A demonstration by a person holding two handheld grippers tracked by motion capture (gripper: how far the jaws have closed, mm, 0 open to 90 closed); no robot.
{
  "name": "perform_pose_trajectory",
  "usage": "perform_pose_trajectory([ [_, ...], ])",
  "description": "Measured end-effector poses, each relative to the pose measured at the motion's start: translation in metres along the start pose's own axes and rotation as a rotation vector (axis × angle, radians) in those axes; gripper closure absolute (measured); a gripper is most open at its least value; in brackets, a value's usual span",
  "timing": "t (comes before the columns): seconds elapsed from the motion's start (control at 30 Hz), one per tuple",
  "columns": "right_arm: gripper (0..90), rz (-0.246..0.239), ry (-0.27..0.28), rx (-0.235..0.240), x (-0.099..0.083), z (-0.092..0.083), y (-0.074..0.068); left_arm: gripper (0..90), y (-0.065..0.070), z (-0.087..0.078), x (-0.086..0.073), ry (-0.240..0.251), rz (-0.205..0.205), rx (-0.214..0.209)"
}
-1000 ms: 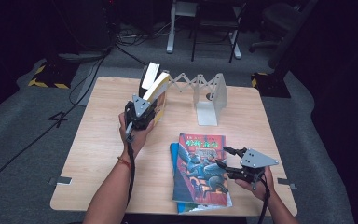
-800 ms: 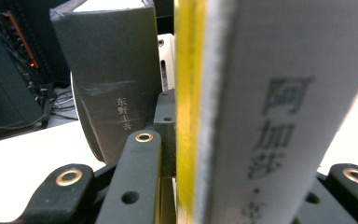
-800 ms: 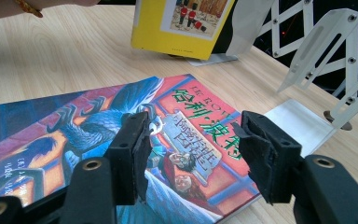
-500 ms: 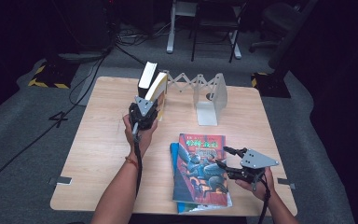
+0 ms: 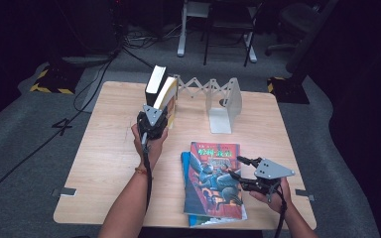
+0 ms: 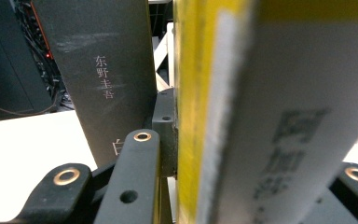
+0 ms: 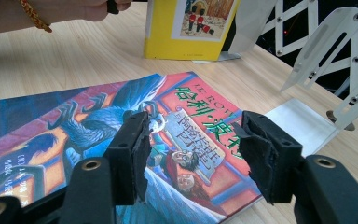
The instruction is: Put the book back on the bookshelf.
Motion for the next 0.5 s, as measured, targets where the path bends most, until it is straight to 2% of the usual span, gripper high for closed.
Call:
perform_pose_trajectory([
  [0.1,44.5,0.002,-0.001,0.003,-0.001,-0.001,0.0,72.4,0.001,0.001,-0.007,-0.027,0.021,-0.012],
  [0.3,44.7,0.006,-0.003,0.006,-0.002,-0.001,0.001,71.6,0.0,-0.002,-0.019,-0.056,0.059,-0.007],
  [0.37,44.6,0.008,-0.004,0.007,-0.003,0.0,0.001,71.3,0.0,-0.002,-0.021,-0.064,0.065,-0.007],
  [0.5,44.2,-0.002,-0.018,0.014,-0.004,0.001,-0.002,70.2,-0.005,-0.004,-0.035,-0.109,0.052,0.004],
])
Point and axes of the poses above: each handheld gripper's, and its own axes: z roughly forward along the jaws, x roughly out of its top, y roughly to its right, the point moved 10 cm from there along z, roughly forward along the jaws, and after that the axes turned 10 degrees about -z, right-handed, at the moved point
